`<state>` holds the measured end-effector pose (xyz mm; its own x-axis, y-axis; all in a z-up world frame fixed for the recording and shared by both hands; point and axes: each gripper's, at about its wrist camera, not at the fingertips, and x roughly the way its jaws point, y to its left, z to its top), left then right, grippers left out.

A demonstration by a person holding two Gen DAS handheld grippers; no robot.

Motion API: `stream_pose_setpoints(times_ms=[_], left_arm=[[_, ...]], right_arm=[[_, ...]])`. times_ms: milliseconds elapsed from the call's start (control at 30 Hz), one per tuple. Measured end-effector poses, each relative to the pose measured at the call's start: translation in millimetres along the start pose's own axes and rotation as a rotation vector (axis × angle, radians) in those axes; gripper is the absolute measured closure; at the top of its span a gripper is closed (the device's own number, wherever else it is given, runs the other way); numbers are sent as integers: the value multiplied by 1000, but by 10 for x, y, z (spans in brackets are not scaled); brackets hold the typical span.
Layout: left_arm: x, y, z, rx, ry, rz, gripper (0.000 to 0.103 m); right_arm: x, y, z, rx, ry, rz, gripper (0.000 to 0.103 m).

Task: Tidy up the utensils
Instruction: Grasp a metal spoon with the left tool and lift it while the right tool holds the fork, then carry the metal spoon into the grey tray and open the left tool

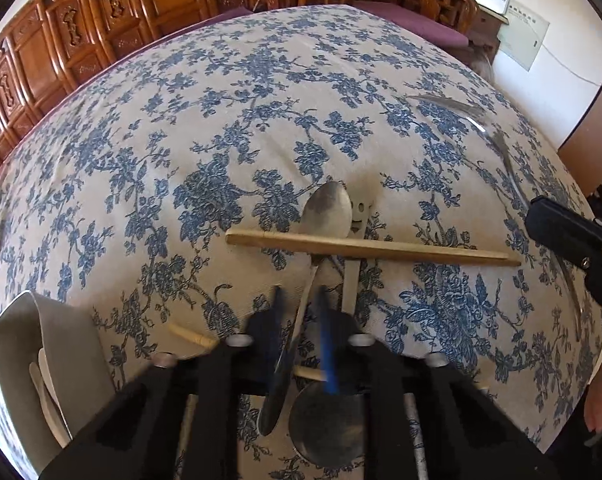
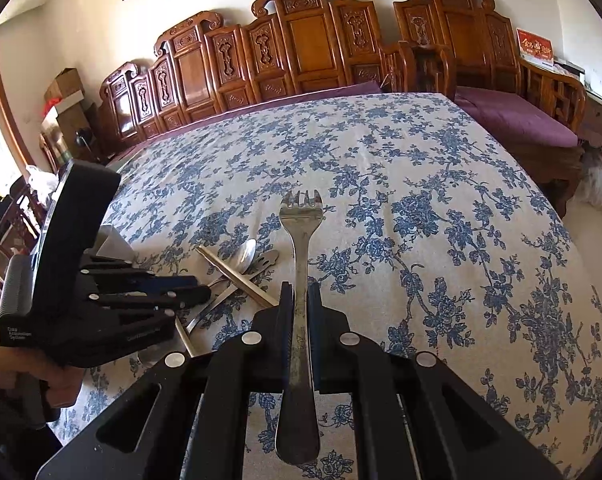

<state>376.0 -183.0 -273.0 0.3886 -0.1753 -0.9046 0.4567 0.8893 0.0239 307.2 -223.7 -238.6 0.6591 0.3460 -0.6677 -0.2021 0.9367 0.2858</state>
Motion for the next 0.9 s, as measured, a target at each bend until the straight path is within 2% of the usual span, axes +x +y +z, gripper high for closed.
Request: stream_pose_setpoints(times_ms=[133,467,700,900], left_arm=[[1,-22,7,23,1,5,100],[-168,338,55,-60,-44,73,100],[-318,575,-65,-112,-70,89,100],[-548,580,-217,-112,-105,87,100]], right_arm=[[3,22,-7,-5,3,1,94],[18,49,-19,-15,7,3,94],[25,94,-20,-29,10,7,94],[49,227,-31,-58,17,18,94]])
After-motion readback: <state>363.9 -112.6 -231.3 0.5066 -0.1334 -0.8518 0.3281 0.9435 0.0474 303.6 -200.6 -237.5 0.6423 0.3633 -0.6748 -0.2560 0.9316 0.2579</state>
